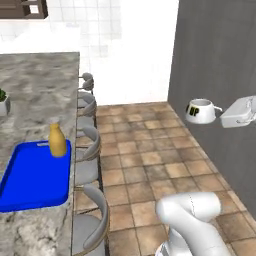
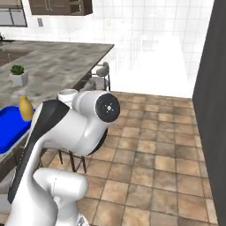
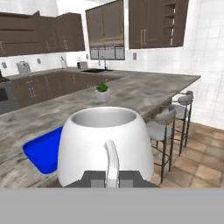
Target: There is a tray on the dining counter. Grab the cup, mug, and pitcher and place them on the tray. The pitcher may be placed next to the tray if it cannot fit the tray.
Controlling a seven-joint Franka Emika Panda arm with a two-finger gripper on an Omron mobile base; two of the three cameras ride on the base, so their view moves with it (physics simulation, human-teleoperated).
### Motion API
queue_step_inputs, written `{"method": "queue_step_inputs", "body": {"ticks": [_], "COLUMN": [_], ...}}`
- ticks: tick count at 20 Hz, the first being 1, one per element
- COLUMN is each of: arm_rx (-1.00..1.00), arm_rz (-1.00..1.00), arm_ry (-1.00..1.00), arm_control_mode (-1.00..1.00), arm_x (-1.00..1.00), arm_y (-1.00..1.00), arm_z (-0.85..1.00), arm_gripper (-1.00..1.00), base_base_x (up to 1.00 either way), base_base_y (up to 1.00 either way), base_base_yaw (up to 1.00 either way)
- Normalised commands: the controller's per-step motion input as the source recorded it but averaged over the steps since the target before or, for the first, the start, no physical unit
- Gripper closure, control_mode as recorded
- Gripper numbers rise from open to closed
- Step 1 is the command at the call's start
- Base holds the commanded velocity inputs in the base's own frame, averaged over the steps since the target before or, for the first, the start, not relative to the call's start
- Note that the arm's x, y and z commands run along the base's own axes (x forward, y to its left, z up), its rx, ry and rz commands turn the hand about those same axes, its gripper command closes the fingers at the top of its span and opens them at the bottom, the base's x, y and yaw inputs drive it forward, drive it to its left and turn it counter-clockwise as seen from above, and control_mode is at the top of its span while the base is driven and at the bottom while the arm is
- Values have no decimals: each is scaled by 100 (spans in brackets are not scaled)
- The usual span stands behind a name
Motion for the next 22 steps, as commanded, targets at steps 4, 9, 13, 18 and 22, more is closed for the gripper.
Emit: {"method": "queue_step_inputs", "body": {"ticks": [4,9,13,18,22], "arm_rx": [0,0,0,0,0], "arm_rz": [0,0,0,0,0], "arm_ry": [0,0,0,0,0], "arm_control_mode": [100,100,100,100,100], "arm_x": [0,0,0,0,0], "arm_y": [0,0,0,0,0], "arm_z": [0,0,0,0,0], "arm_gripper": [100,100,100,100,100], "base_base_x": [65,48,32,29,26], "base_base_y": [-3,-9,-24,-20,-20], "base_base_yaw": [54,62,57,63,64]}}
